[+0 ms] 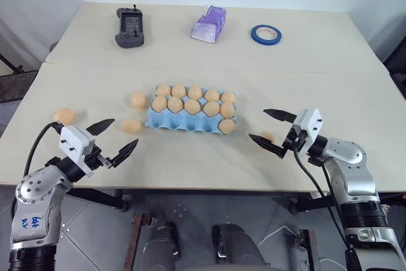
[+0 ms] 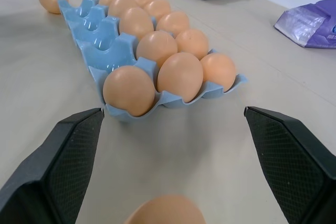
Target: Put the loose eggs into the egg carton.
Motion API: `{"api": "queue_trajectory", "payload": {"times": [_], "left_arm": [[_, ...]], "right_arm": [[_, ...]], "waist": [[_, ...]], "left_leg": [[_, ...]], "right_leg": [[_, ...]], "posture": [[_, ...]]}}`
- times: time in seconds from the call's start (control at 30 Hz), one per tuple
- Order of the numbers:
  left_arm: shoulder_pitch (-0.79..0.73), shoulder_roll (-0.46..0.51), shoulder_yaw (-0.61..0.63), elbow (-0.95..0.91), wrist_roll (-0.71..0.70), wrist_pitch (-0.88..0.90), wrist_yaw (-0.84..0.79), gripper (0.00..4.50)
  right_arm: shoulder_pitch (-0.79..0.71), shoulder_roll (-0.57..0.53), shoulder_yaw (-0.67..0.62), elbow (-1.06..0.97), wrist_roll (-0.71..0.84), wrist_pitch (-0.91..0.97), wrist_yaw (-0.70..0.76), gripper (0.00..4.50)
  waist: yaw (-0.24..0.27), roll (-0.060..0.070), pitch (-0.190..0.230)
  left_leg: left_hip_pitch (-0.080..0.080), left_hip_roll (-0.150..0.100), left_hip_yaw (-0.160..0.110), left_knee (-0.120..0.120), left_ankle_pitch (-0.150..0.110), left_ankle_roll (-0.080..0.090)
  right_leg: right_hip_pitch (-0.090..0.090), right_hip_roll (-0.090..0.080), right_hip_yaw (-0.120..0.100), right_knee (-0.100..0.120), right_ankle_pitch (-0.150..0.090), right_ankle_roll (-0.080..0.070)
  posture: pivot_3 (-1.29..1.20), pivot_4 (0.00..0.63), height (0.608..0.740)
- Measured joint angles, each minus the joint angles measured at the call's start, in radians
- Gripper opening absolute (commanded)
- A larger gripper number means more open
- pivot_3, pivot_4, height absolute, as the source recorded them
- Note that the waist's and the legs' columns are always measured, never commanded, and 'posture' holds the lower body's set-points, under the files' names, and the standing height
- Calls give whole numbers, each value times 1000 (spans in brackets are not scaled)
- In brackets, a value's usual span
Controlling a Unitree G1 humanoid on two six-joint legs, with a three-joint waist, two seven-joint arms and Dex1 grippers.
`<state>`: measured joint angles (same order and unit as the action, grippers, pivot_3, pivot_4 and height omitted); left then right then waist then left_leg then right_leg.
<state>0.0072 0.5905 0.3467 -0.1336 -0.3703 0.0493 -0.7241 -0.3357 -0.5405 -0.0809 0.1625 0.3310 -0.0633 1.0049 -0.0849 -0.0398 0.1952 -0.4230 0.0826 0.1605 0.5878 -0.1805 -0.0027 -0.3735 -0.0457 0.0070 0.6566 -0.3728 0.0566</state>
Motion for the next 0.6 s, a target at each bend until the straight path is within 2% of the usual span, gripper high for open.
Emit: {"api": "queue_trajectory", "payload": {"times": [0.2,0.33,0.43,0.6], "left_arm": [[-5,-2,-6,8,2,0,0,4485],[-31,-25,-68,-12,-2,1,-28,4485],[-47,-34,-148,-19,0,1,-61,4485],[-73,-57,-305,-28,15,-17,-159,4485]], "right_arm": [[0,2,0,0,-1,-3,-13,4500],[45,0,-35,-22,2,-2,-59,4500],[116,-11,-89,-70,13,5,-101,4500],[336,-31,-220,-175,31,9,-179,4500]], "waist": [[0,0,0],[8,0,0],[15,0,0],[29,1,0]], "left_leg": [[0,0,0,0,0,0],[0,0,-1,0,0,0],[0,-1,0,0,0,0],[0,-1,-1,0,0,0]], "right_leg": [[0,0,0,0,0,0],[1,0,-1,0,0,0],[1,0,0,-1,0,0],[1,1,0,-2,0,0]], "posture": [[0,150,740],[0,150,740],[0,150,740],[0,150,740]]}}
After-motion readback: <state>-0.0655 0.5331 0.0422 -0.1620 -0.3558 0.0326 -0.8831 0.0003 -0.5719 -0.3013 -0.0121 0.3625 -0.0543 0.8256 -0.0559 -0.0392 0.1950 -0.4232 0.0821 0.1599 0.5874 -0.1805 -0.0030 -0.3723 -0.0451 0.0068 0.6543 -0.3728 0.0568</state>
